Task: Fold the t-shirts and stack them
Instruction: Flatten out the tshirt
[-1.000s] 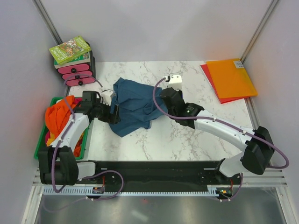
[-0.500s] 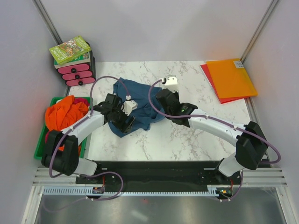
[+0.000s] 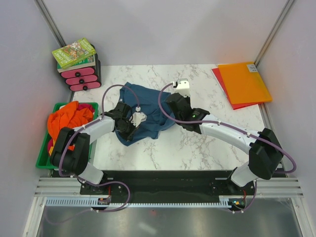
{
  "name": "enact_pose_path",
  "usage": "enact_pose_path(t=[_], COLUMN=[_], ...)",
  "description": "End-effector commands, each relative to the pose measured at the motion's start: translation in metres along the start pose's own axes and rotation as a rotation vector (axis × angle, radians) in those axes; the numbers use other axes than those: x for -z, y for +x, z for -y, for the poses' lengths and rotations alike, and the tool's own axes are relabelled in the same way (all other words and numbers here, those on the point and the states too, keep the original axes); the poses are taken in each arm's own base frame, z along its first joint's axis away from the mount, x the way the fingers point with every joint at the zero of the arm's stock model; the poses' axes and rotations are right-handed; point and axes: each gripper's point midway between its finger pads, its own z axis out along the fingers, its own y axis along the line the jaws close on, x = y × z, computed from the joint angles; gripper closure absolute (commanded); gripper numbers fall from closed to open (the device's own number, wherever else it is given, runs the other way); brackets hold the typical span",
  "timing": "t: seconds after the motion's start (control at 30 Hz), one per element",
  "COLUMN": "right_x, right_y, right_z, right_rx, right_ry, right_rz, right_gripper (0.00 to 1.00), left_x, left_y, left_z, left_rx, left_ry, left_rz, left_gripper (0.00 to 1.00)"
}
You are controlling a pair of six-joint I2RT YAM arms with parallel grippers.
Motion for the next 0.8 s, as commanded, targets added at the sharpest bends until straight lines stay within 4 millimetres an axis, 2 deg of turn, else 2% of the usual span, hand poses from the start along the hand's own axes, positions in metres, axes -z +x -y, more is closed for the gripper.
enact_pose_path(t=[0.0, 0.07, 0.23, 0.3, 0.33, 0.4, 0.43, 0.5, 0.53, 0.6, 0.63, 0.67, 0.7, 0.73, 0.77], right_x=[0.0, 0.003, 0.009, 0.009, 0.008, 0.006, 0.005, 0.002, 0.001, -0.003, -0.005, -0.008, -0.01, -0.012, -0.016], right_y=[-0.003, -0.006, -0.001, 0.003, 0.003, 0.008, 0.009, 0.012, 0.013, 0.019, 0.02, 0.025, 0.028, 0.03, 0.034], right_z=[0.002, 0.005, 0.014, 0.013, 0.014, 0.014, 0.013, 0.013, 0.012, 0.012, 0.013, 0.011, 0.012, 0.011, 0.01], right_rx=[-0.035, -0.042, -0.043, -0.044, -0.045, -0.038, -0.038, -0.033, -0.031, -0.023, -0.022, -0.016, -0.011, -0.011, -0.004], right_ry=[0.0, -0.003, 0.001, 0.0, 0.002, 0.006, 0.004, 0.008, 0.008, 0.01, 0.013, 0.015, 0.017, 0.015, 0.017], right_rz=[0.016, 0.024, 0.021, 0.016, 0.015, 0.004, 0.004, -0.004, -0.006, -0.016, -0.019, -0.029, -0.037, -0.041, -0.052], right_gripper=[1.0, 1.0, 1.0, 1.0, 1.0, 1.0, 1.0, 1.0, 1.0, 1.0, 1.0, 1.0, 1.0, 1.0, 1.0], left_x=[0.002, 0.012, 0.07, 0.087, 0.099, 0.107, 0.117, 0.116, 0.112, 0.106, 0.094, 0.09, 0.092, 0.086, 0.061], left_y=[-0.01, -0.022, -0.073, -0.09, -0.102, -0.115, -0.124, -0.132, -0.135, -0.139, -0.141, -0.143, -0.153, -0.151, -0.144], left_z=[-0.009, -0.006, 0.001, 0.002, -0.004, -0.009, -0.023, -0.04, -0.062, -0.085, -0.11, -0.123, -0.141, -0.16, -0.174], left_rx=[-0.023, -0.028, -0.069, -0.062, -0.051, -0.015, 0.011, 0.051, 0.093, 0.161, 0.208, 0.234, 0.258, 0.292, 0.329], left_ry=[-0.038, -0.033, -0.058, -0.049, -0.06, -0.033, -0.051, -0.056, -0.072, -0.084, -0.097, -0.117, -0.145, -0.195, -0.198], left_rz=[0.016, 0.069, 0.304, 0.375, 0.415, 0.458, 0.489, 0.499, 0.491, 0.483, 0.464, 0.453, 0.462, 0.437, 0.38], left_gripper=[0.98, 0.98, 0.98, 0.98, 0.98, 0.98, 0.98, 0.98, 0.98, 0.98, 0.98, 0.98, 0.98, 0.98, 0.94])
